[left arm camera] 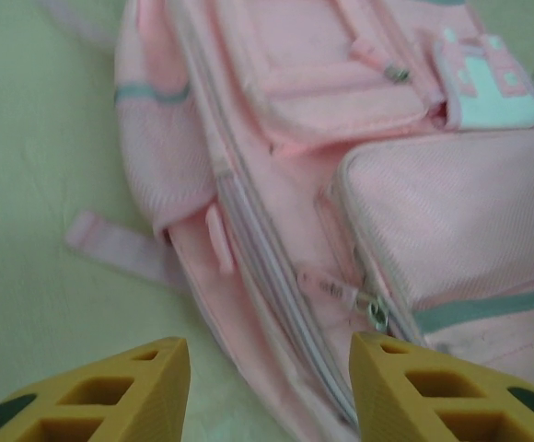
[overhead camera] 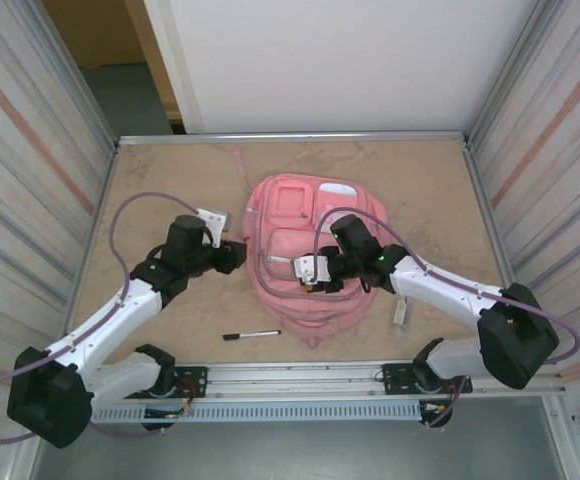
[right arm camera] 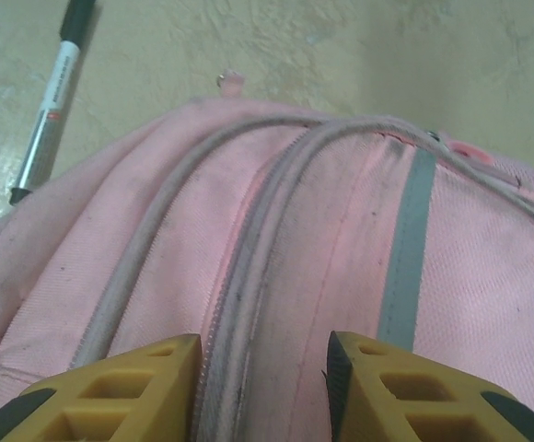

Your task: Pack the student bag

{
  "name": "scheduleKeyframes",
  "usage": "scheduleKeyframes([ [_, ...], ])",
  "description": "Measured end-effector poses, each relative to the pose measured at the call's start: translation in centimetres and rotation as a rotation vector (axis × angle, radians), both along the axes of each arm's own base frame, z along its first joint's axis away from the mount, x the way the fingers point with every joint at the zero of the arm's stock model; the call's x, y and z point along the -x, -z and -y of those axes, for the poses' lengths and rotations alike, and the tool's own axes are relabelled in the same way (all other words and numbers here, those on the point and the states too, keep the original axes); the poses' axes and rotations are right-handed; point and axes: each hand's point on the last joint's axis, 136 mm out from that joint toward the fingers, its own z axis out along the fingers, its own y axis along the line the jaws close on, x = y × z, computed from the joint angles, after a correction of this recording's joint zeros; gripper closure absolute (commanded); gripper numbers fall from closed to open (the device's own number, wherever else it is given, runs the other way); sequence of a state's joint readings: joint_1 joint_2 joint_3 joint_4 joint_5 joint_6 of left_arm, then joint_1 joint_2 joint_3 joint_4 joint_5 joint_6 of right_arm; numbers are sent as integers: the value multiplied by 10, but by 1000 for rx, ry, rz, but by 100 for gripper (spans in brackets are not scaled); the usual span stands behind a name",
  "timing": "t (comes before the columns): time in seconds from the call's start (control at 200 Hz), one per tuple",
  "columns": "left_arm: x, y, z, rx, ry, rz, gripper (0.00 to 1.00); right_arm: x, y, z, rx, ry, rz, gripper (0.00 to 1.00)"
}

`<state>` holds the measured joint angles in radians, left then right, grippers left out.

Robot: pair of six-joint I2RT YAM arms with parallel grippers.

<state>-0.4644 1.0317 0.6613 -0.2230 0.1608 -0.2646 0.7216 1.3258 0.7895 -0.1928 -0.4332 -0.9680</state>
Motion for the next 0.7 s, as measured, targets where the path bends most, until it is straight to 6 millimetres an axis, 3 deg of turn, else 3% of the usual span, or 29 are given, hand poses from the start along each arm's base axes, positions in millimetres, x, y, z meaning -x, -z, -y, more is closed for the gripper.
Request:
scheduleKeyframes([
  [0.12,15,11,-2,48,-51,-124,52,-3,3,4,13,38,-20,60],
  [0.2,24,12,-2,93,-79,-187,52,-5,3,7,13,61,-40,67],
  [0.281,35,11,3,134,-86,-235,52,-8,0,9,9,83,-60,67],
  [0.466,87,18,19,108,-9,-350,51,-12,-19,11,-35,77,-111,66],
  [0.571,114,21,26,72,37,-380,52,-19,-31,7,-40,74,-114,76],
  [0.646,124,32,24,51,19,-414,52,-23,-27,6,-22,91,-115,87],
  [0.702,131,44,20,28,-14,-455,51,-26,-22,8,0,110,-106,89],
])
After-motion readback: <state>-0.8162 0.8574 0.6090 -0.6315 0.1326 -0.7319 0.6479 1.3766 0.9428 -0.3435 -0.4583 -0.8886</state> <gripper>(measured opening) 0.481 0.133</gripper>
